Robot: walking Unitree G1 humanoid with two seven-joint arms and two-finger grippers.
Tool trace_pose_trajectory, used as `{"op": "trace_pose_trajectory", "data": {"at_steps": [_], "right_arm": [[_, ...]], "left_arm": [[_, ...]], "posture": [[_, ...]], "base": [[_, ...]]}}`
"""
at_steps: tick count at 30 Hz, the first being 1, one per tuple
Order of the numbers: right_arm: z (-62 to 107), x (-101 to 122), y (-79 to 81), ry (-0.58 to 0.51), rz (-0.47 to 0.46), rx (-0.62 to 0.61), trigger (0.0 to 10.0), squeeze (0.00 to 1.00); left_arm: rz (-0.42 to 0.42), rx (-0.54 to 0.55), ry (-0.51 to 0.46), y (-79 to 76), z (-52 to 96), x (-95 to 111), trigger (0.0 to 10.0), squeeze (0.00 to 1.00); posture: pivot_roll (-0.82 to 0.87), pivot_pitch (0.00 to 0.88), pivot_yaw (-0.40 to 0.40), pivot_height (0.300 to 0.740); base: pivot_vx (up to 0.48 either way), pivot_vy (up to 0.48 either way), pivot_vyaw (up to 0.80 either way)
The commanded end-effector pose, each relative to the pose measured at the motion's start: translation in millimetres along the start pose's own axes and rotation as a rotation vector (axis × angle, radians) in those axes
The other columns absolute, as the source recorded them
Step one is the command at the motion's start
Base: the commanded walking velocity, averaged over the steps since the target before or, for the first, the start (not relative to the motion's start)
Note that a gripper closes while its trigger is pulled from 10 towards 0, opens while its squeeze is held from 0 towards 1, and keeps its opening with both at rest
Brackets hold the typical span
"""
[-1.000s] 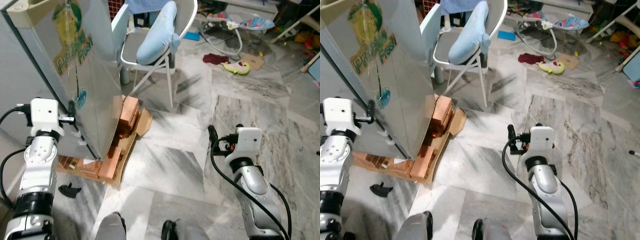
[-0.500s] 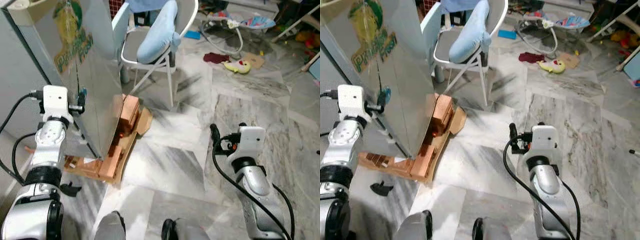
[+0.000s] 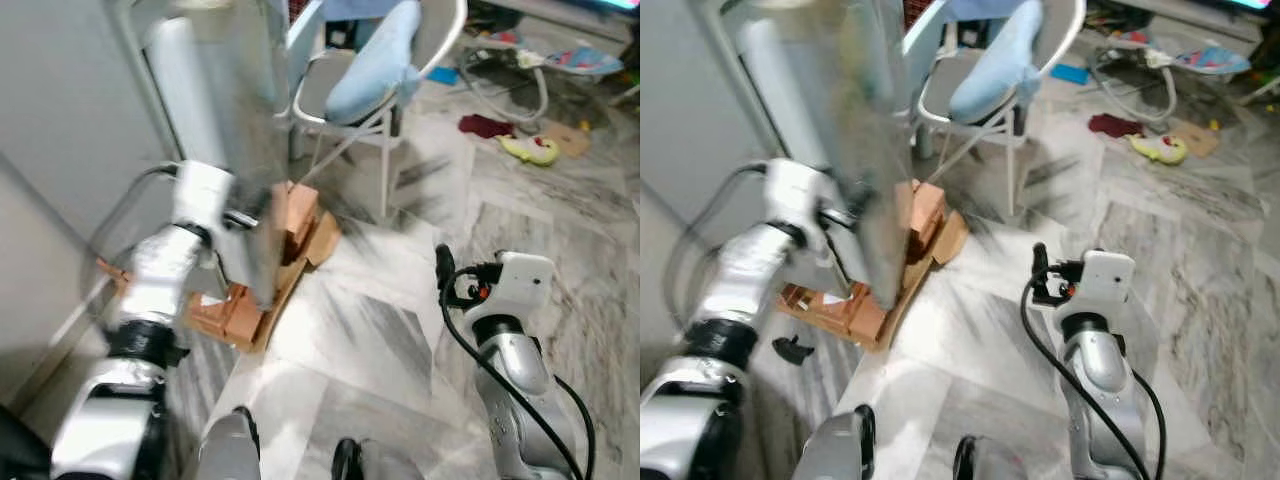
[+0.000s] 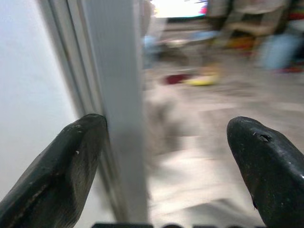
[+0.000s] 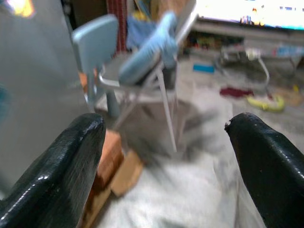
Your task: Restocking fridge
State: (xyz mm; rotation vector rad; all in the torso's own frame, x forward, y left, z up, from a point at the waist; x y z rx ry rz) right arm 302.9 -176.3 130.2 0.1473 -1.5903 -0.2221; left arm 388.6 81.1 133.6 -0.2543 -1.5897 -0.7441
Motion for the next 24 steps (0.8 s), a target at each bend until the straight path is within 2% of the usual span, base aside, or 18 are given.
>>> {"op": "trace_pose_trajectory", "data": {"at_steps": [1,3,6,7,10,11,12,13,15,17,24], "right_arm": [[2.5,2,-6.6,-0.005,0.013,-0.027,10.0,0.00],[2.1,3,-7.4,-0.011,0.022,-0.030,10.0,0.00],[1.8,3,-10.4,-0.005,0.022,-0.038,10.0,0.00],[1.9,2,-11.6,0.001,0.021,-0.044,10.0,0.00],[2.9,3,-9.5,-0.003,0.042,-0.032,10.0,0.00],[3.9,2,-6.6,-0.006,0.051,-0.022,10.0,0.00],[3.9,2,-6.6,-0.006,0.051,-0.022,10.0,0.00],[4.6,0,-5.4,-0.001,0.049,-0.021,10.0,0.00],[5.7,-3,-4.9,0.006,0.044,-0.019,10.0,0.00],[6.4,-5,-4.2,0.013,0.041,-0.015,10.0,0.00],[-0.4,-5,6.0,0.011,0.018,0.038,10.0,0.00]], "left_arm": [[0.014,-0.027,-0.002,-6.0,-0.4,0,10.0,0.00],[-0.011,0.008,0.015,1.2,3.9,-6,10.0,0.00],[-0.016,0.108,0.069,25.9,19.3,-19,10.0,0.00],[-0.023,0.149,0.083,36.9,29.2,-23,10.0,0.00],[-0.028,0.212,0.091,48.7,45.3,-28,10.0,0.00],[-0.023,0.260,0.098,53.6,60.0,-34,10.0,0.00],[-0.023,0.260,0.098,53.6,60.0,-34,10.0,0.00],[-0.017,0.283,0.104,53.4,69.7,-37,10.0,0.00],[0.002,0.295,0.108,48.5,79.8,-42,10.0,0.00],[-0.011,0.312,0.115,43.1,92.5,-46,10.0,0.00],[0.001,0.425,0.114,40.1,109.2,-42,10.0,0.00]], "posture": [[-0.04,0.138,-0.099,0.740],[-0.04,0.138,-0.099,0.740],[-0.03,0.132,-0.100,0.740],[-0.03,0.135,-0.097,0.740],[-0.03,0.128,-0.095,0.740],[-0.03,0.122,-0.091,0.740],[-0.03,0.122,-0.091,0.740],[-0.05,0.113,-0.088,0.740],[-0.05,0.110,-0.089,0.740],[-0.04,0.107,-0.093,0.740],[-0.02,0.108,-0.092,0.740]], "base": [[0.000,0.000,0.00],[0.000,0.000,0.00],[0.000,0.000,-0.15],[0.000,0.000,-0.80],[0.000,0.000,-0.80],[0.000,-0.428,-0.80],[0.000,-0.428,-0.80],[0.000,-0.465,-0.61],[0.000,-0.461,-0.55],[0.000,-0.428,-0.23],[0.262,-0.373,0.00]]}}
Point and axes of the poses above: a point about 5 cm out from each wrist's last joint towards the gripper, its own z axis pointing back from the gripper into the wrist, its own x axis along the axis of the wrist's last joint, y = z × x, the point moved 5 cm from there along -z, pointing out of the wrist towards the gripper, and after that the axes turned 10 degrees about -z, right-handed, at the moved point
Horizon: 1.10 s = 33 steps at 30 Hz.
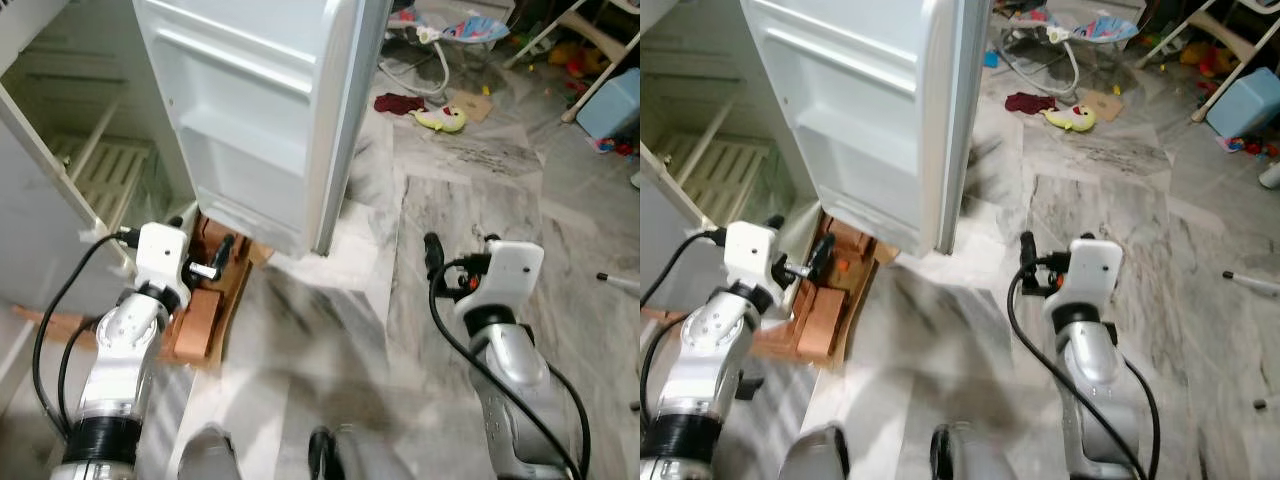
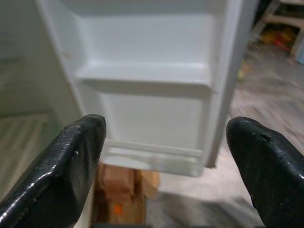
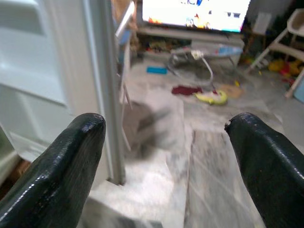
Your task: Restocking fridge
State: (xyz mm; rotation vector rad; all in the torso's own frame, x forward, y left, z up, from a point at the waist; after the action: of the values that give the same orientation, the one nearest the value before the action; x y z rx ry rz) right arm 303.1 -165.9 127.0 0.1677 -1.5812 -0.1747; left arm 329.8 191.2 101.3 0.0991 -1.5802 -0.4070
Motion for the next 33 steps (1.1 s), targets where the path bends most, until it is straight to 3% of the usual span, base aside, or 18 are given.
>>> {"op": "trace_pose_trajectory", "data": {"at_steps": [1,8,18,24,33], "right_arm": [[-1.9,1,-2.6,-0.006,-0.005,-0.003,10.0,0.00],[-6.1,-2,-1.7,0.004,-0.003,-0.009,10.0,0.00],[-10.0,-2,-7.2,-0.010,0.008,-0.016,10.0,0.00],[-13.4,3,-6.6,-0.023,0.028,-0.008,10.0,0.00],[-14.8,2,-8.3,-0.026,0.037,-0.011,10.0,0.00]], "left_arm": [[0.014,0.013,-0.018,-2.3,-0.3,8,10.0,0.00],[0.001,-0.042,-0.053,-16.9,-2.5,24,10.0,0.00],[-0.024,-0.019,-0.052,-22.1,1.7,31,10.0,0.00],[-0.021,0.025,-0.004,-12.5,13.3,22,10.0,0.00],[-0.023,-0.057,0.023,-30.1,19.8,14,10.0,0.00]], "posture": [[-0.02,0.108,-0.092,0.740],[-0.01,0.096,-0.091,0.740],[0.01,0.089,-0.079,0.740],[0.02,0.098,-0.077,0.740],[0.01,0.099,-0.073,0.740]], "base": [[0.341,-0.334,0.00],[0.377,-0.295,0.00],[0.381,-0.287,-0.28],[0.388,-0.277,-0.38],[0.393,-0.273,-0.80]]}}
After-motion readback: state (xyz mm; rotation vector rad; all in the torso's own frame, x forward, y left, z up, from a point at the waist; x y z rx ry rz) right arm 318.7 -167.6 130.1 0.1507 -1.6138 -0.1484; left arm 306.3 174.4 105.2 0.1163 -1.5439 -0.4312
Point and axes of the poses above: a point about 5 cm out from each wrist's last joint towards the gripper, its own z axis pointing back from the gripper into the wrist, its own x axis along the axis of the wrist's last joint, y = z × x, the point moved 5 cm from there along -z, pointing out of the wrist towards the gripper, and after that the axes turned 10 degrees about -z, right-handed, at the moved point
